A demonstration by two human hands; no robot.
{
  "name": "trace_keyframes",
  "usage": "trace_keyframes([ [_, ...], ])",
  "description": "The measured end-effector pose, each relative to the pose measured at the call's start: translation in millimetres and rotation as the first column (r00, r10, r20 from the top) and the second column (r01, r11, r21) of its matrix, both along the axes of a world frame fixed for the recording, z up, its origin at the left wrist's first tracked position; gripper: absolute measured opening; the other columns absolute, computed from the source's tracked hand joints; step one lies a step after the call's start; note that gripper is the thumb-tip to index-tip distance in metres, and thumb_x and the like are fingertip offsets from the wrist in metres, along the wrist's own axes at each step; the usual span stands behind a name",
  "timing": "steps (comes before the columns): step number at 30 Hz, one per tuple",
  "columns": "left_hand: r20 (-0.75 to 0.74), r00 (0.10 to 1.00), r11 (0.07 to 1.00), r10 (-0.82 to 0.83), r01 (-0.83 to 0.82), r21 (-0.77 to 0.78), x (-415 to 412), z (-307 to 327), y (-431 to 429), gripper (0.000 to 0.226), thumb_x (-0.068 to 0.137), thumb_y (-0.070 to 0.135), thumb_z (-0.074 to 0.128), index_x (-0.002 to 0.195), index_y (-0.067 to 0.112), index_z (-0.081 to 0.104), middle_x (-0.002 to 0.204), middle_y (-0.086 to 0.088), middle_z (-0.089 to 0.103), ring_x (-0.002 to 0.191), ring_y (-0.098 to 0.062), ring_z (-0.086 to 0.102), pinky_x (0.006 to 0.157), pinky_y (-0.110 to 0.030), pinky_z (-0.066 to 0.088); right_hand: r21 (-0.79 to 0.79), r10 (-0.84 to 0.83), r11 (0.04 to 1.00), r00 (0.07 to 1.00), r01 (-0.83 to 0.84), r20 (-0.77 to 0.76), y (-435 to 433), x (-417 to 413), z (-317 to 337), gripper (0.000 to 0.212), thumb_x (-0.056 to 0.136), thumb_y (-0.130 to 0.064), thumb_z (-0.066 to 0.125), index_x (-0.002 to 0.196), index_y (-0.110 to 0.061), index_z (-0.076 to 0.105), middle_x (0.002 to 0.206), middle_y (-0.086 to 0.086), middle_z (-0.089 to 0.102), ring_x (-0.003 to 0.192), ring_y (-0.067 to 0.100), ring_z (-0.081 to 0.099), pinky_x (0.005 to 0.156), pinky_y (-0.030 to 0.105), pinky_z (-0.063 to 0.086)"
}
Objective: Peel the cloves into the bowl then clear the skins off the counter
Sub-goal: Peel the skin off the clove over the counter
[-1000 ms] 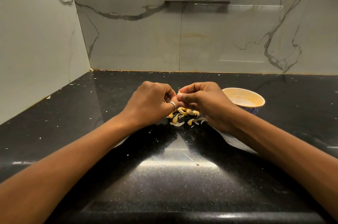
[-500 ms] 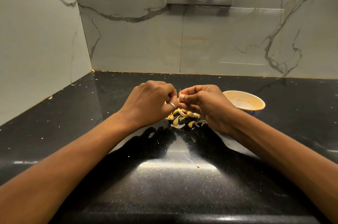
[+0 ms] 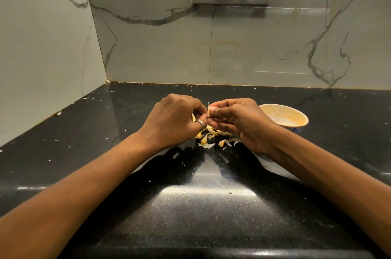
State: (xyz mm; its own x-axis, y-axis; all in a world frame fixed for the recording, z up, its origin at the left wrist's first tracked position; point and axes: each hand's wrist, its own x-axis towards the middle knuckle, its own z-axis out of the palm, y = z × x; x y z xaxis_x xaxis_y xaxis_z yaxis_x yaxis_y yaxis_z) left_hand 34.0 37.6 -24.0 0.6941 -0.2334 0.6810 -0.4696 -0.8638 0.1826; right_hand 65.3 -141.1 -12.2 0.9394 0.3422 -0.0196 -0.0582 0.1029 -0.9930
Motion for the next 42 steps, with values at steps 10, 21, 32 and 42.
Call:
trace_keyframes([
  [10, -0.059, 0.998, 0.998, -0.025, 0.022, -0.053, -1.3, -1.2, -2.0, 0.031, 0.083, 0.044, 0.056, 0.087, 0.021, 0.076, 0.062, 0.021, 0.051, 0.055, 0.002, 0.049, 0.057, -0.026, 0.044, 0.001, 0.007, 1.000, 1.000, -0.007, -0.010, -1.6, 0.2, -0.7, 0.010, 0.090, 0.007, 0.064, 0.098, 0.009, 0.071, 0.087, 0.020, 0.072, 0.073, 0.021, 0.071, 0.070, 0.025, 0.062],
  [21, -0.072, 0.995, 0.992, -0.062, 0.054, -0.113, -1.6, 1.9, -1.2, 0.009, 0.089, 0.021, 0.073, 0.091, 0.014, 0.079, 0.057, 0.027, 0.050, 0.056, 0.012, 0.054, 0.053, -0.004, 0.033, 0.030, 0.020, 0.999, 1.000, -0.020, 0.012, -1.3, 1.1, -1.8, 0.009, 0.088, 0.007, 0.067, 0.095, 0.007, 0.072, 0.095, 0.023, 0.074, 0.081, 0.025, 0.074, 0.070, 0.025, 0.062],
  [32, -0.108, 0.994, 0.995, -0.016, 0.005, -0.100, -0.2, -1.1, -2.1, 0.012, 0.090, 0.022, 0.069, 0.091, 0.014, 0.078, 0.061, 0.024, 0.053, 0.053, 0.005, 0.053, 0.052, -0.009, 0.033, -0.024, 0.043, 0.999, 0.997, -0.041, 0.063, 0.2, -1.2, -2.8, 0.010, 0.088, 0.010, 0.066, 0.094, 0.007, 0.073, 0.094, 0.024, 0.074, 0.083, 0.026, 0.074, 0.079, 0.029, 0.062],
  [42, -0.139, 0.990, 0.978, -0.013, -0.016, -0.210, 1.9, 1.7, -0.3, 0.009, 0.088, 0.020, 0.070, 0.085, 0.015, 0.075, 0.067, 0.008, 0.067, 0.057, -0.004, 0.059, 0.054, -0.016, 0.046, 0.001, 0.074, 0.997, 0.994, -0.074, 0.078, 0.3, -1.9, -1.4, 0.011, 0.090, 0.011, 0.062, 0.096, 0.006, 0.071, 0.091, 0.022, 0.072, 0.079, 0.024, 0.074, 0.072, 0.025, 0.061],
])
